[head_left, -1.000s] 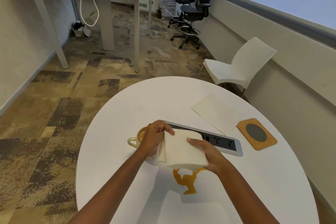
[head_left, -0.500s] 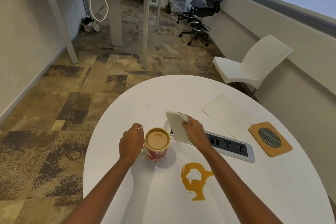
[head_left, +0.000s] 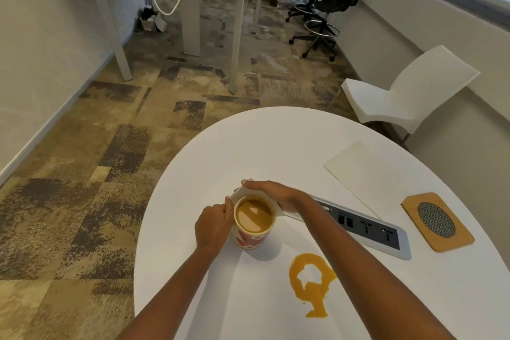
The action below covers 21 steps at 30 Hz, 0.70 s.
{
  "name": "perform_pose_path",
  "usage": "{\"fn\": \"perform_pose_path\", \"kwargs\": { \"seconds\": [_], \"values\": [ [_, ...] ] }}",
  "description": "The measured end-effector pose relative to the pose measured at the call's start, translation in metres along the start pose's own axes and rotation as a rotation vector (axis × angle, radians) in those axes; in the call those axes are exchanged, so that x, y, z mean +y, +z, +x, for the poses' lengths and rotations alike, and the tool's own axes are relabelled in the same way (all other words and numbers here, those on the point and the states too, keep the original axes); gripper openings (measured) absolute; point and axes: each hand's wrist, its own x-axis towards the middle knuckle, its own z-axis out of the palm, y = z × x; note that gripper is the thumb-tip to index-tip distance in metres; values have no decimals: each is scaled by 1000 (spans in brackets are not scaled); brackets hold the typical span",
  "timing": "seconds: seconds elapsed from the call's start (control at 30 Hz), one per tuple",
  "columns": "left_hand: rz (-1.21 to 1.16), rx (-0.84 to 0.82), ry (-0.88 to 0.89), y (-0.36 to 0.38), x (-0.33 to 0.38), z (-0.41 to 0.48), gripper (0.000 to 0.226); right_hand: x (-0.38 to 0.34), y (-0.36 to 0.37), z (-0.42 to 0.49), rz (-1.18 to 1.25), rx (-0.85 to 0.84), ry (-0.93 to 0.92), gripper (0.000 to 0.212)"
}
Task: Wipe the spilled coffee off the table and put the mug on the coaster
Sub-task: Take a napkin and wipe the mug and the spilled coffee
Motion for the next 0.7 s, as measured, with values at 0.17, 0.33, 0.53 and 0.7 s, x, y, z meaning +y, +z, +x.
{"fn": "perform_pose_path", "kwargs": {
  "seconds": [0.17, 0.33, 0.53, 0.7],
  "values": [
    [-18, 16, -4, 2, -1, 0, 57, 29, -6, 13, 335, -37, 68, 34],
    [-52, -1, -8, 1, 2, 0, 58, 62, 2, 10, 570, 92, -79, 39],
    [-98, -38, 6, -2, 3, 0, 58, 89, 46, -4, 708, 469, -205, 44],
    [-106, -56, 2, -4, 5, 0, 58, 96, 87, -17, 885, 759, -172, 45]
  ]
}}
